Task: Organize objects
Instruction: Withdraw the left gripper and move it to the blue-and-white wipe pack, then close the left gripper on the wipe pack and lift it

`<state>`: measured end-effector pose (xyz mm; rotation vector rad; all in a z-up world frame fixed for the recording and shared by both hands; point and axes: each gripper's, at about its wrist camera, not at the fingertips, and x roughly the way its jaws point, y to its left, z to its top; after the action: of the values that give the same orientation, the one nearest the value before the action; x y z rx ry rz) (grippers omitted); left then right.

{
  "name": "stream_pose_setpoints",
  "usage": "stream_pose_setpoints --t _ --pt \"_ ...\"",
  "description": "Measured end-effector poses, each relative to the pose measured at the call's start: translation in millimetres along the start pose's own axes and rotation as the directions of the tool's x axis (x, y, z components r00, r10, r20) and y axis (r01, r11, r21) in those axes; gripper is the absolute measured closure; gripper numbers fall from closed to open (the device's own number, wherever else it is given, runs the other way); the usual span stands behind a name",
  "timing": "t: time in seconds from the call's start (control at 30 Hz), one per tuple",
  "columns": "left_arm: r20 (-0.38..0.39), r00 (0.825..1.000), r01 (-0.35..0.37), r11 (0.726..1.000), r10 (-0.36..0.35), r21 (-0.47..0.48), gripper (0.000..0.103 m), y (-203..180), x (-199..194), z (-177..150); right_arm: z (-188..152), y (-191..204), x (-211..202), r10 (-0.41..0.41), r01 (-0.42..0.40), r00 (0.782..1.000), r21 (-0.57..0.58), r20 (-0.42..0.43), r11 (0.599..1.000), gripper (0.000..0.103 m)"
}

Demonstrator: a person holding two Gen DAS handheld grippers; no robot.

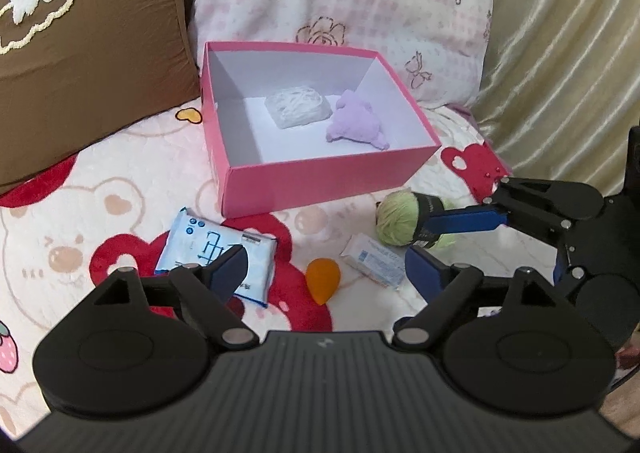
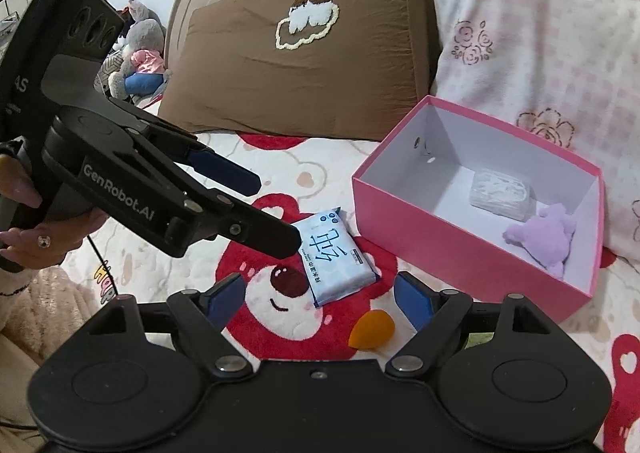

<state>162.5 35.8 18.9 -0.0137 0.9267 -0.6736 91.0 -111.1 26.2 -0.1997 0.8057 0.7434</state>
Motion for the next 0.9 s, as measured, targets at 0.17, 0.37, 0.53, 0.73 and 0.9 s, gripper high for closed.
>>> stream_pose_setpoints --t 0.17,0.37,0.53,0.73,0.9 --pt "0.02 1.0 -0.019 1.0 0.019 -0.008 0.016 12 9 -11 -4 4 19 0.002 -0.002 1.0 0.013 0.001 1.0 0.018" --pt "0.059 0.997 -0.047 0.999 0.046 0.017 0.016 27 20 -25 -9 13 47 0.027 -0.025 0.999 0.053 -0.029 0.998 0.018" --pt "0.107 0.993 -0.049 0.999 0.05 -0.011 0.016 47 32 -34 -13 19 70 0.051 -0.046 0.997 0.097 -0.051 0.994 0.018" --pt "0.125 0.99 -0.058 0.996 0.065 -0.064 0.018 77 52 -47 -20 19 86 0.035 -0.042 0.999 0.178 0.041 0.983 0.018" --pt "0.123 0.986 -0.101 0.991 0.112 -0.088 0.018 93 65 -55 -29 26 111 -0.056 0.051 0.998 0.151 0.026 0.987 0.02"
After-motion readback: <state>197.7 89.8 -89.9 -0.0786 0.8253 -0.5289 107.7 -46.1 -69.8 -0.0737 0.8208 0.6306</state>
